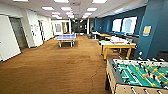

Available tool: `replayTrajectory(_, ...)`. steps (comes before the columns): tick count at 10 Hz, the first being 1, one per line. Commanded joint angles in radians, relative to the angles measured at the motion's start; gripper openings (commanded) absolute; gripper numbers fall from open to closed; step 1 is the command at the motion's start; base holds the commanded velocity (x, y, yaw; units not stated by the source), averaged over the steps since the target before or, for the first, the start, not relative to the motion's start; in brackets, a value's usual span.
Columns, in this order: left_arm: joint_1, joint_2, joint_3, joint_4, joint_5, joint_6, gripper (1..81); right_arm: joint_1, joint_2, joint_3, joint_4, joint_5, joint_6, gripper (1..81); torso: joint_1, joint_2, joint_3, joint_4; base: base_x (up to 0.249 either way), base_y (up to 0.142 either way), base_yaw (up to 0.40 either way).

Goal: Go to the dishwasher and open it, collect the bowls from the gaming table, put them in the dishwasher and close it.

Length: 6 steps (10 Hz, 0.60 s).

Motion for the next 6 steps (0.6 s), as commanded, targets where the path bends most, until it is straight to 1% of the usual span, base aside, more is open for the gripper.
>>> replayTrajectory(1,-0.049,-0.007,-0.003,-0.004,0.043,-0.002,81.1,0.048,0.003,0.006,-0.008,-0.046,-0.004,81.1,0.0,0.0,0.0,0.0,0.16,0.0,0.0)
replayTrajectory(6,-0.046,-0.004,-0.003,-0.004,0.042,-0.002,81.1,0.046,0.003,0.006,-0.008,-0.046,-0.004,81.1,0.0,0.0,0.0,0.0,0.166,0.0,0.0)
